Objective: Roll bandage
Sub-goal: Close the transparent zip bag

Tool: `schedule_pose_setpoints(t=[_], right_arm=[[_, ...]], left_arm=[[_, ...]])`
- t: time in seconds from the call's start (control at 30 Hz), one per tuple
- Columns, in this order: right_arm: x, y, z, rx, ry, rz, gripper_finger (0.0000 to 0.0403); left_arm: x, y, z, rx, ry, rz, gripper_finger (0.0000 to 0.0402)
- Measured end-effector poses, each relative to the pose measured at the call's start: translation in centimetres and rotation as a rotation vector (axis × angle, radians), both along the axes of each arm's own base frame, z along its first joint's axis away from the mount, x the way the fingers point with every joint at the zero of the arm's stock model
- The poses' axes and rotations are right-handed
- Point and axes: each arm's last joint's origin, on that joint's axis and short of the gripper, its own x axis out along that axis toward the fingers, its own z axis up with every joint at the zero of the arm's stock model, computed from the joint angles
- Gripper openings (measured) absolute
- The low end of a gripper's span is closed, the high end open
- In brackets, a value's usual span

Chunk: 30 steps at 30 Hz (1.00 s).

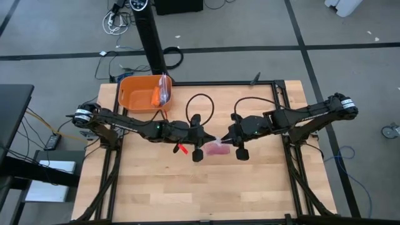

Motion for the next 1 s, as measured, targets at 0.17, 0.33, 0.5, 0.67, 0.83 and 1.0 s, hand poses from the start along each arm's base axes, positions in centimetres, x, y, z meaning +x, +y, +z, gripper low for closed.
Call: schedule_pose_setpoints(t=[0.17, 0.33, 0.5, 0.67, 0.83, 1.0], right_arm=[[-0.6, -0.1, 0.6, 0.032, -0.014, -0.020, 0.0107], [-1.3, -0.3, 1.5, 0.040, -0.065, -0.035, 0.0120], [-0.9, 0.0, 1.4, 0.006, -0.074, -0.019, 0.0048], [-0.9, 0.7, 1.3, -0.050, -0.078, -0.023, 0.0012], [-0.9, 1.0, 1.5, -0.058, -0.104, -0.022, 0.0003], [-0.8, 0.9, 1.5, -0.063, -0.114, -0.019, 0.0002]], left_arm=[[-0.1, -0.4, 0.0, 0.028, 0.001, 0.009, 0.0002], [0.0, -0.7, 0.2, 0.029, -0.023, 0.008, 0.0001], [0.0, -0.8, 0.4, 0.023, -0.045, 0.012, 0.0001], [0.0, -0.8, 0.3, 0.003, -0.039, 0.017, 0.0001], [0.0, -0.8, 0.2, 0.003, -0.036, 0.017, 0.0001], [0.0, -0.8, 0.2, -0.001, -0.034, 0.019, 0.0000]])
